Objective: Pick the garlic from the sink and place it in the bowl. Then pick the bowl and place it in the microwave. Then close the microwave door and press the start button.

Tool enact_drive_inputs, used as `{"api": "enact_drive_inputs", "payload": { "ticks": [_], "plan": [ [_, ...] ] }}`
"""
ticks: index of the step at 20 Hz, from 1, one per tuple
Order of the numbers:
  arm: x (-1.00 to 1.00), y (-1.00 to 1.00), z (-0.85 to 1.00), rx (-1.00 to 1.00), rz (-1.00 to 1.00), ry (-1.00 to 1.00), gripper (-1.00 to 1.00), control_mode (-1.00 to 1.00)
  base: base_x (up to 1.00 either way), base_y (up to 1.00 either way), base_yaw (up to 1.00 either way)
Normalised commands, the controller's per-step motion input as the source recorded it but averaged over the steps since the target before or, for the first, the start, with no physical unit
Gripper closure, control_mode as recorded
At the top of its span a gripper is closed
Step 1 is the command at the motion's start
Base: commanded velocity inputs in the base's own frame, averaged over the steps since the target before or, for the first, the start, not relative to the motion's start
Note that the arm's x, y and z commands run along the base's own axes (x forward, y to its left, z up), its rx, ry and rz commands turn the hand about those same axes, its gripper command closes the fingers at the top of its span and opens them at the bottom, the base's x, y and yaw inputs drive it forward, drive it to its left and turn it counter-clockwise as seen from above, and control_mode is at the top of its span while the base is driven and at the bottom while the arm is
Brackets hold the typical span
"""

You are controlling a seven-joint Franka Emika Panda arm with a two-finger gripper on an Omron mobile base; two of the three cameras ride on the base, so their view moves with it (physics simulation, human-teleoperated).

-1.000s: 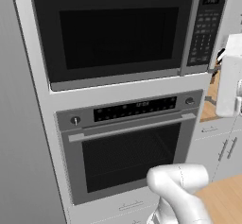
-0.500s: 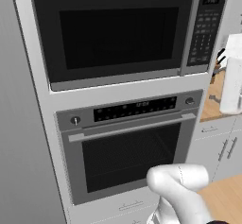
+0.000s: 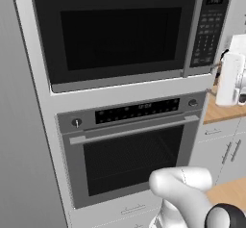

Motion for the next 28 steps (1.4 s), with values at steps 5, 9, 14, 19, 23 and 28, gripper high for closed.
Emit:
{"api": "enact_drive_inputs", "payload": {
  "ticks": [5,9,14,19,23,28],
  "plan": [
    [0.45,0.00,-0.03,0.04,0.00,0.01,-1.00,-1.00,0.00,0.00,0.00],
    [0.50,0.00,-0.11,0.05,0.00,0.04,-1.00,-1.00,0.00,0.00,0.00],
    [0.55,0.00,-0.15,0.06,0.00,0.06,-1.00,-1.00,0.00,0.00,0.00],
    [0.54,0.00,-0.12,0.05,0.00,0.06,-1.00,-1.00,0.00,0.00,0.00],
    [0.53,0.00,-0.11,0.04,0.01,0.06,-1.00,-1.00,0.00,0.00,0.00],
    [0.32,0.03,-0.16,0.02,0.03,0.02,-1.00,-1.00,0.00,0.00,0.00]
  ]
}}
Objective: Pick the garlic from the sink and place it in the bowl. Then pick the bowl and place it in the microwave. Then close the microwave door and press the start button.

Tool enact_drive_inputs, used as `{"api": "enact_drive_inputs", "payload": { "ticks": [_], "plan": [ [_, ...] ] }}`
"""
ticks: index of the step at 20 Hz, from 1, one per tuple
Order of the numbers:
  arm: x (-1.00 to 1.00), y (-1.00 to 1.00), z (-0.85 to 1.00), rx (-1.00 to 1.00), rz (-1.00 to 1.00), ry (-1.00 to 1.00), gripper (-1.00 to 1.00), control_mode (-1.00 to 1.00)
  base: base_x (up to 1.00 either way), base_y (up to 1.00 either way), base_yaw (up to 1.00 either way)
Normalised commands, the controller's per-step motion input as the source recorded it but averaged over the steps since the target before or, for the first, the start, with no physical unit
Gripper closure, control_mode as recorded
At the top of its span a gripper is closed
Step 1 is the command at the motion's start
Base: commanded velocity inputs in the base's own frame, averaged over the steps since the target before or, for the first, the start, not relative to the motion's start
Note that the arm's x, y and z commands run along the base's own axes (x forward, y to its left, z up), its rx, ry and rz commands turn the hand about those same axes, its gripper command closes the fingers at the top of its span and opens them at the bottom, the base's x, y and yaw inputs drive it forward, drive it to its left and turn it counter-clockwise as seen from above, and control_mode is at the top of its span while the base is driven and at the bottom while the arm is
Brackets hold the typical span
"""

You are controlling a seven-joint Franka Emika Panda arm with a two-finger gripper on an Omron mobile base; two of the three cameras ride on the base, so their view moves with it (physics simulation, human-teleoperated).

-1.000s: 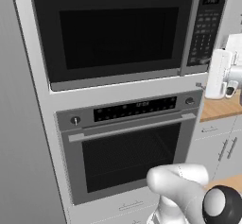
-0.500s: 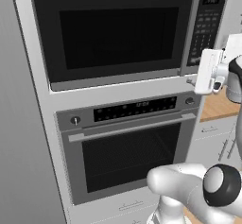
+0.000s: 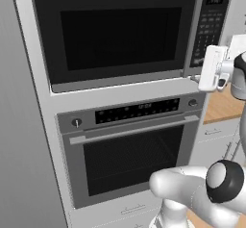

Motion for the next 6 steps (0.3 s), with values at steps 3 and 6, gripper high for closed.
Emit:
{"api": "enact_drive_inputs", "payload": {
  "ticks": [3,6],
  "plan": [
    [-0.80,0.37,-0.17,0.00,0.03,-0.04,-1.00,-1.00,0.00,0.00,0.00],
    [-1.00,0.51,-0.02,0.00,0.00,-0.07,-1.00,-1.00,0.00,0.00,0.00]
  ]
}}
